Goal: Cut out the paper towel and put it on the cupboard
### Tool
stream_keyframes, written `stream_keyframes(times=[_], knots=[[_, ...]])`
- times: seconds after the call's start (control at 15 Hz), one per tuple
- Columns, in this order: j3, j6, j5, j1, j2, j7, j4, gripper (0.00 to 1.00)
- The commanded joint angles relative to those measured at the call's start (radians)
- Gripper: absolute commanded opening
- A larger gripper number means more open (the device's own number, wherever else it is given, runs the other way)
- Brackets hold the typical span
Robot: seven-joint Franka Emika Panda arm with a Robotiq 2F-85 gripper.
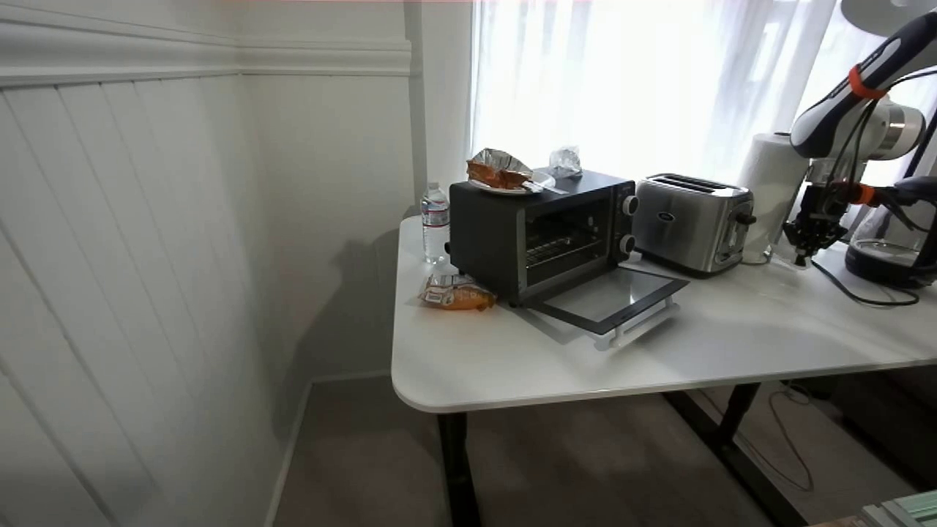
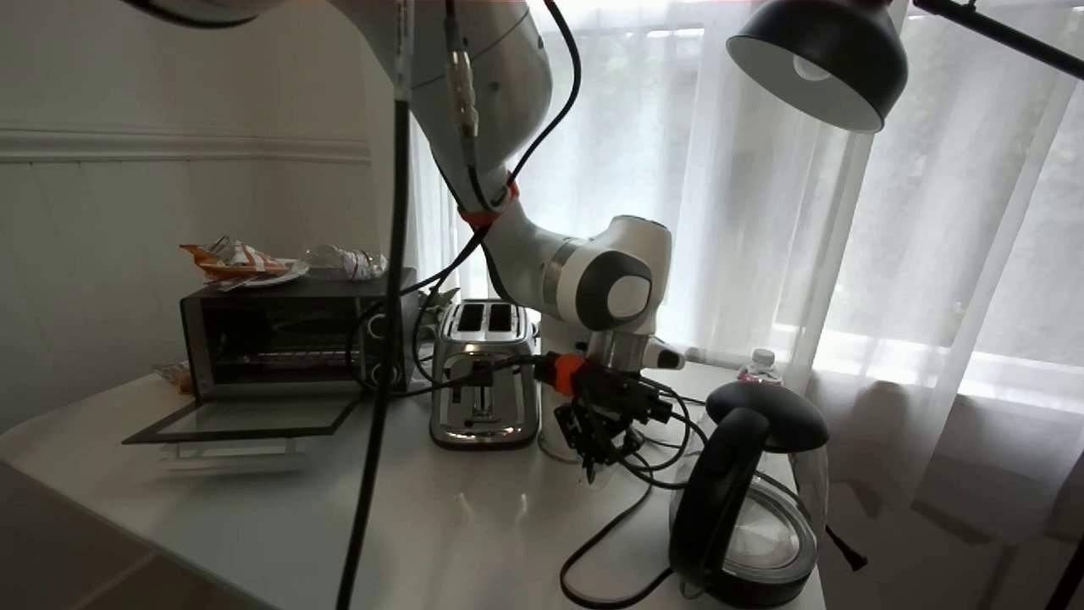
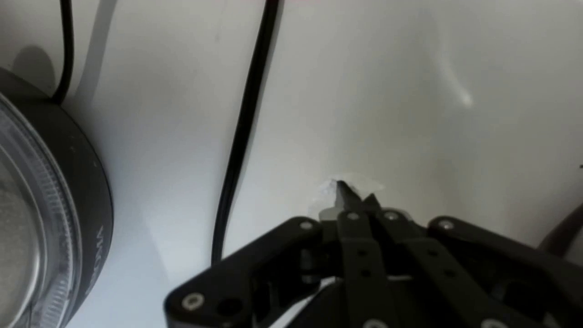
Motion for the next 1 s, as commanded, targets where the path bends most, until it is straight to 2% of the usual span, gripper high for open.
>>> stream_keyframes(times=[0.0, 0.2, 0.93], knots=[[0.014, -0.035, -0.008, 0.000, -0.052, 0.015, 0.029, 0.00], [0.012, -0.039, -0.011, 0.000, -0.113, 0.014, 0.050, 0.00], [-0.027, -0.013, -0.006, -0.002, -0.297, 0.021, 0.008, 0.00]])
